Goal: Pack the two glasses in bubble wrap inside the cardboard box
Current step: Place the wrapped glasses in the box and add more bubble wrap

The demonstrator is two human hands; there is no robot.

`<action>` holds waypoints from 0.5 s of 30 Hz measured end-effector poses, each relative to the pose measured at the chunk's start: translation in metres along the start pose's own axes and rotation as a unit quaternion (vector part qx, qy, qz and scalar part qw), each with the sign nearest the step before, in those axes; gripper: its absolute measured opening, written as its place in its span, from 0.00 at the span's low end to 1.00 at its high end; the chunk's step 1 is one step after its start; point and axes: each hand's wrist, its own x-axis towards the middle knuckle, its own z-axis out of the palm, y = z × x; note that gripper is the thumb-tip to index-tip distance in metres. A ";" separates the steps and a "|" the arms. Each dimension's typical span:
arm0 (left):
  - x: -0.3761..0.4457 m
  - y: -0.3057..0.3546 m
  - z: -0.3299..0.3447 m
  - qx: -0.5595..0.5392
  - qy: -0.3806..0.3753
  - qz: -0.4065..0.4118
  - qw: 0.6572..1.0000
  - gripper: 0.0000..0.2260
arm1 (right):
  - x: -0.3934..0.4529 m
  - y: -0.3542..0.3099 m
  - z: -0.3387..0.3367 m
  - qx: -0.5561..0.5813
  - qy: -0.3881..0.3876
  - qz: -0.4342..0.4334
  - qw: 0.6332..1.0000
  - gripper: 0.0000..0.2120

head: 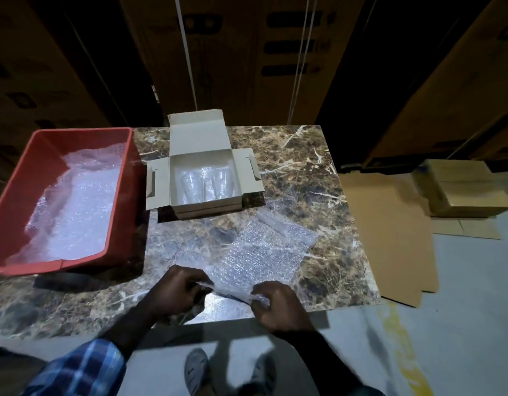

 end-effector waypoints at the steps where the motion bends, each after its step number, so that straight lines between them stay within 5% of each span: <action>1: 0.000 -0.005 -0.001 0.010 0.001 0.001 1.000 0.09 | 0.001 -0.001 0.004 0.001 -0.008 -0.015 1.000 0.10; 5: 0.002 -0.026 -0.005 0.042 0.007 0.008 0.999 0.13 | 0.007 -0.014 0.012 0.016 -0.019 -0.084 0.996 0.16; 9: 0.005 -0.032 -0.004 0.051 0.003 0.013 0.999 0.16 | 0.018 -0.020 0.010 0.029 -0.014 -0.046 0.998 0.11; 15: 0.011 -0.030 -0.010 0.056 -0.007 0.028 0.998 0.11 | 0.059 0.010 -0.009 -0.139 -0.002 0.017 0.990 0.12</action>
